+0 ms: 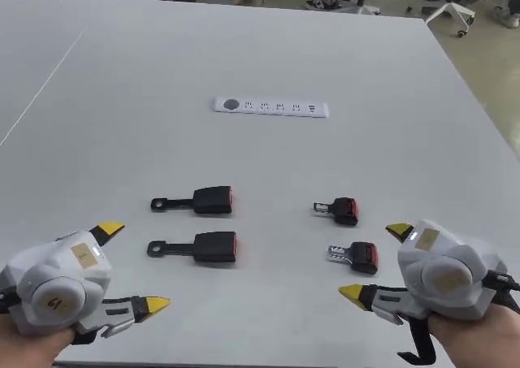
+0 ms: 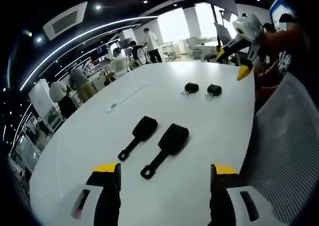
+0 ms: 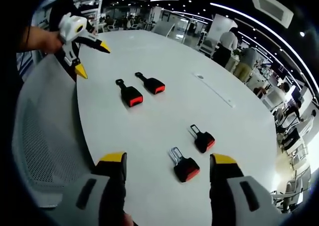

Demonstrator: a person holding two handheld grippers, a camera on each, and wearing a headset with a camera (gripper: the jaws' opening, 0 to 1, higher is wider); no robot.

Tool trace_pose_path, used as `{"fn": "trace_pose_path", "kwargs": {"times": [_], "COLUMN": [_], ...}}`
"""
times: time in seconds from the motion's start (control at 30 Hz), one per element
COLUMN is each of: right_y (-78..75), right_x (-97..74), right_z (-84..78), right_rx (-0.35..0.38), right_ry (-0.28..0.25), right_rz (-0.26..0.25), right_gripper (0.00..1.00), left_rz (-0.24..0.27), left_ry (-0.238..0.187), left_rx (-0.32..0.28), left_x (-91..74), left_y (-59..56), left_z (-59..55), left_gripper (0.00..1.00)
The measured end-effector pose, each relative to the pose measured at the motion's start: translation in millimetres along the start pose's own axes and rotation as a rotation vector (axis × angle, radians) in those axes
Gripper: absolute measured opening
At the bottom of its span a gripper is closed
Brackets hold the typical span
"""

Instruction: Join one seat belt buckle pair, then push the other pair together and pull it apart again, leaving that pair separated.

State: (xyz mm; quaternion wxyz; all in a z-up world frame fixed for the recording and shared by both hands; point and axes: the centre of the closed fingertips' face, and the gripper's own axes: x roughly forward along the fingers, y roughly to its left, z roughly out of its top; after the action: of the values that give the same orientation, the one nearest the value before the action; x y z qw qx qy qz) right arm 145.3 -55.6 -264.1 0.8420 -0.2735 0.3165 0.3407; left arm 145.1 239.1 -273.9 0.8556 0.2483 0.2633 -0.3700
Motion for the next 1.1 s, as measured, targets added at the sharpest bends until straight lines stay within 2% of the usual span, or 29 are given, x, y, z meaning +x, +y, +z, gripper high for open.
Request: {"fn": "trace_pose_path", "kwargs": {"times": [0.1,0.23,0.33,0.4,0.47,0.63,0.7,0.8,0.87,0.9,0.93,1.1], "right_y": [1.6,0.5,1.1,-1.7,-1.8,-3.8,-6.1,-2.7,-0.9,-4.2,-4.9,-19.7], "right_x": [1.4,5.4,7.9,10.2,12.2,18.9,22.0,27.0,31.7,35.3,37.3,48.1], "right_z": [0.9,-1.3,-3.3,-4.5,-5.9,-12.4,-13.8,-18.2,-23.9,-28.8,-29.5,-36.5], "right_rx": [-0.037,-0.054,-0.045,-0.055,-0.079,-0.123,-0.129,-0.126,-0.168,-0.208,-0.216,-0.202], "right_ry": [-0.001,0.009,0.014,0.018,0.020,0.044,0.049,0.062,0.079,0.097,0.096,0.098], "right_rz": [0.021,0.037,0.070,0.070,0.083,0.116,0.122,0.170,0.201,0.199,0.202,0.216], "right_gripper": [0.69,0.66,0.58,0.56,0.56,0.46,0.46,0.42,0.42,0.42,0.42,0.42], "left_rz": [-0.030,-0.071,-0.115,-0.133,-0.155,-0.221,-0.233,-0.241,-0.236,-0.237,-0.245,-0.266], "left_ry": [0.005,0.018,0.034,0.042,0.036,0.056,0.071,0.079,0.097,0.099,0.103,0.109], "left_rx": [0.026,0.072,0.119,0.144,0.145,0.157,0.184,0.196,0.231,0.259,0.271,0.281], "left_x": [6.6,14.3,23.1,30.3,35.1,49.8,54.0,58.6,62.6,65.5,66.8,80.0], "left_y": [-1.4,-2.4,-4.1,-3.5,-4.2,-7.9,-9.7,-10.8,-8.4,-7.5,-7.9,-0.2], "left_z": [0.3,3.4,6.1,7.1,9.3,9.7,10.9,16.6,18.8,21.0,21.4,24.8], "left_gripper": [0.73,0.66,0.53,0.52,0.51,0.46,0.46,0.46,0.41,0.39,0.39,0.40]}}
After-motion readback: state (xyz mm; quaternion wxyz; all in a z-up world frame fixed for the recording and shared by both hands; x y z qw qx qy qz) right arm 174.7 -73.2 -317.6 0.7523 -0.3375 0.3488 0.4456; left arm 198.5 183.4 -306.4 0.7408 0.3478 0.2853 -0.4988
